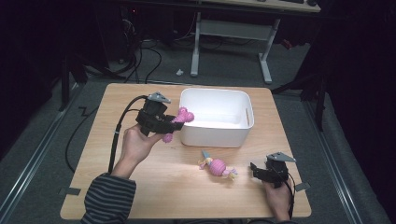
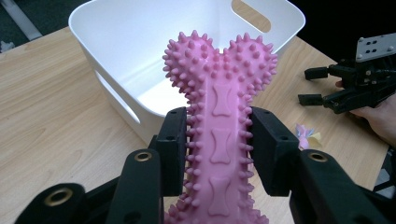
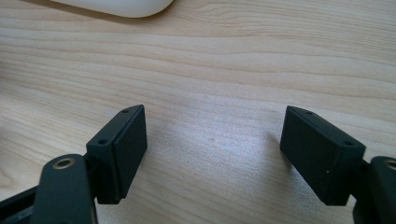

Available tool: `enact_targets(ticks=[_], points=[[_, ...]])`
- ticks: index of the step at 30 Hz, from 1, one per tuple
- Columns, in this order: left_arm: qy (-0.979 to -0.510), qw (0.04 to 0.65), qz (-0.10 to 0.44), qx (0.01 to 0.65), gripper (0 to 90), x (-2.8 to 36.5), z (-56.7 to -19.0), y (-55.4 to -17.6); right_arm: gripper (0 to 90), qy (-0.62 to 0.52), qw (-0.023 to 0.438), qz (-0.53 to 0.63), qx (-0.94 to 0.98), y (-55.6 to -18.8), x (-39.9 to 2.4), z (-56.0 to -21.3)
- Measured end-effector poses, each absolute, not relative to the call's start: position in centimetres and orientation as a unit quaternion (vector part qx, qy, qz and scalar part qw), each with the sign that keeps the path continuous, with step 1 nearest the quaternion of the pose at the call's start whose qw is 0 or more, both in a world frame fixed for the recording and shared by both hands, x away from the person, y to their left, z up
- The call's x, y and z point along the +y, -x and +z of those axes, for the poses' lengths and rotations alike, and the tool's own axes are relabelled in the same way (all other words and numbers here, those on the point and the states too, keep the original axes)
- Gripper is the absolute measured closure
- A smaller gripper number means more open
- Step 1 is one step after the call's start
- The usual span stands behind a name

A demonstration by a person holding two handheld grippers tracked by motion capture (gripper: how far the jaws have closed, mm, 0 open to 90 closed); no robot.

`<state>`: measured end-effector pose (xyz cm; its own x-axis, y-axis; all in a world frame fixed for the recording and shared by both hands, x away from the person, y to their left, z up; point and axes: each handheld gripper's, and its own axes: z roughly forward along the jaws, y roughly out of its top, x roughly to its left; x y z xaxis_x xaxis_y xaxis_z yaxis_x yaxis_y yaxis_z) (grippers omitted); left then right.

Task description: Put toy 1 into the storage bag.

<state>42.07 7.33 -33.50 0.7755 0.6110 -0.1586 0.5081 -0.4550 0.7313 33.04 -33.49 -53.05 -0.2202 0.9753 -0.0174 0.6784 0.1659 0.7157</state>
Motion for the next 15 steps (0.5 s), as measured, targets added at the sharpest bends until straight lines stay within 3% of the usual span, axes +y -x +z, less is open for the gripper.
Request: enact_targets(ticks=[15], points=[[-0.857, 0.406, 0.059, 0.311, 59.2, 4.9, -32.4, -43.7, 23.1, -0.573, 0.248, 0.299, 0.722, -33.0, -33.5, -53.0]])
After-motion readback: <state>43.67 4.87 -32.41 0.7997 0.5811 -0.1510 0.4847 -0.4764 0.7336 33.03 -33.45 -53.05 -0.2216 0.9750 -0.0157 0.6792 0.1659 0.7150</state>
